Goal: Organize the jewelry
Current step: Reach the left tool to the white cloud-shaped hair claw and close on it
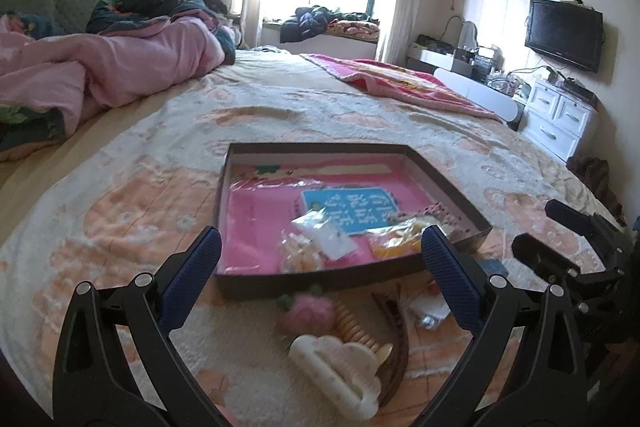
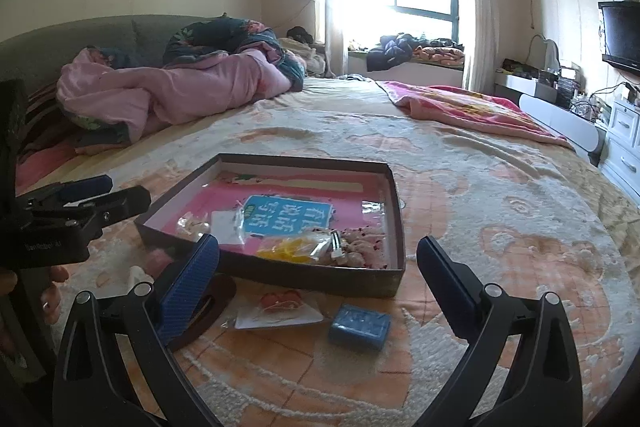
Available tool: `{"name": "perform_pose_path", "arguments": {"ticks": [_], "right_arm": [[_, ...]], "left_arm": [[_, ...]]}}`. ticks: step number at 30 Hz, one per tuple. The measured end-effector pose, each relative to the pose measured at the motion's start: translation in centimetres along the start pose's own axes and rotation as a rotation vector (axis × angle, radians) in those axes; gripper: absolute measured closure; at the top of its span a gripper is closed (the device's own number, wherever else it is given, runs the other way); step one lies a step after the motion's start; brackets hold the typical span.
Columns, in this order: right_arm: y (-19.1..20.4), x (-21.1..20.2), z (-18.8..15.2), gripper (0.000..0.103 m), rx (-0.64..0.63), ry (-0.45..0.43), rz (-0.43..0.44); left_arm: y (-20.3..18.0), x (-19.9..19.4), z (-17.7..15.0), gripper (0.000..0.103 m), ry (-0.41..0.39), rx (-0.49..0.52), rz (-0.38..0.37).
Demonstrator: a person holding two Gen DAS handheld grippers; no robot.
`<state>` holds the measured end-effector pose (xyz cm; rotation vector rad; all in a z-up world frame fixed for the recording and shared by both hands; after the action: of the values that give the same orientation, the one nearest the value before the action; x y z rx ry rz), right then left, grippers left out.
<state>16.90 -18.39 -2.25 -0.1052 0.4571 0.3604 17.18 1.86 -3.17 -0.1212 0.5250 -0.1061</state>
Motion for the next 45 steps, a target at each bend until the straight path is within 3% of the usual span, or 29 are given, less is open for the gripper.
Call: {"name": "perform_pose_path", "arguments": {"ticks": [16,26,35,45], "right_arm": [[2.4,-0.5,-1.8,0.007,-0.029,0.053,0.072],[1.9,0.2,-3.5,0.007,-0.036,0.106,0.051],[1.3,0.7,-4.2,0.007,-0.045,0.123,0.044],[1.4,1.7,-4.7,0.007,-0.072,0.138,0.049]], "left_arm": [[2.1,-0.8,-2.3,0.012,0.079,-0.022,0.051],[2.5,0.3,-5.7,0.012,0.214,-0.095,0.005],[1.6,1.2,-8.0,0.012,0.309,-0.102,-0.049],[0.6,2.2,-9.0,0.035,0.352,-0.09,-0.101]]}}
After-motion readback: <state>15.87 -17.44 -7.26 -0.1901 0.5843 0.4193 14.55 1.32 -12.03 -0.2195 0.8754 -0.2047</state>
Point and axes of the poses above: each gripper's, at about its wrist camera, not at the fingertips, and x roughly the way its jaws point, y to its left, z to its top, the point moved 7 cm from there along x, roughly the way its jaws point
